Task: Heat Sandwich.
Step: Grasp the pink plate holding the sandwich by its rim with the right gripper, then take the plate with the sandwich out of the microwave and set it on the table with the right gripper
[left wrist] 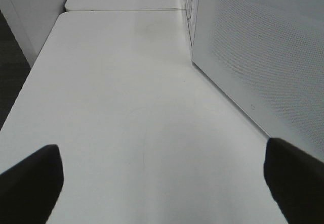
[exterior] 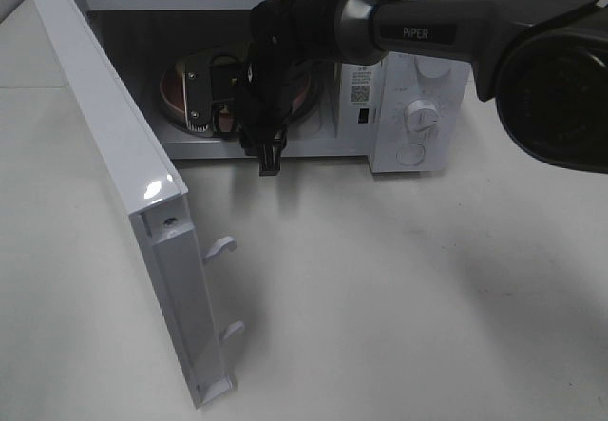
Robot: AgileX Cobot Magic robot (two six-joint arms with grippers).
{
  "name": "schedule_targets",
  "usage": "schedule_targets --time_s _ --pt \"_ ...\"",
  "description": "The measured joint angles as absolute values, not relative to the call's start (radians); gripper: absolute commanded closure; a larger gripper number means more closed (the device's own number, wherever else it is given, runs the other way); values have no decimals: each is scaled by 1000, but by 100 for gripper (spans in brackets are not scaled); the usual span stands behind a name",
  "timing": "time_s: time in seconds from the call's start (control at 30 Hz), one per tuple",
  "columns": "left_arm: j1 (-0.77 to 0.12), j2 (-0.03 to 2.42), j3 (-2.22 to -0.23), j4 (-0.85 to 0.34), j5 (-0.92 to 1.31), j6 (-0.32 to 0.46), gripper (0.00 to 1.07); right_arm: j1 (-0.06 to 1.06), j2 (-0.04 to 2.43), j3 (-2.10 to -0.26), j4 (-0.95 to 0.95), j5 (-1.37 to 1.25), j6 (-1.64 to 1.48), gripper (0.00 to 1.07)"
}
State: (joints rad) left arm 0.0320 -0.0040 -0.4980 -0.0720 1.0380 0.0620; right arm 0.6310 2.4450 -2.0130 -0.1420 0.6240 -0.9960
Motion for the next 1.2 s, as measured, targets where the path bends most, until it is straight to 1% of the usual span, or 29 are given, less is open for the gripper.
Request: schedule_targets --time_s 0.03,0.7,1.2 --pt "32 -4 -498 -72 1038 62 5 629 2445 -2020 -142 622 -991 107" --pt "32 -4 -498 -72 1038 62 5 630 2437 -2023 -158 630 -1012 107" --pt "32 -4 -498 -72 1038 62 5 629 2401 -2021 -166 704 -1149 107"
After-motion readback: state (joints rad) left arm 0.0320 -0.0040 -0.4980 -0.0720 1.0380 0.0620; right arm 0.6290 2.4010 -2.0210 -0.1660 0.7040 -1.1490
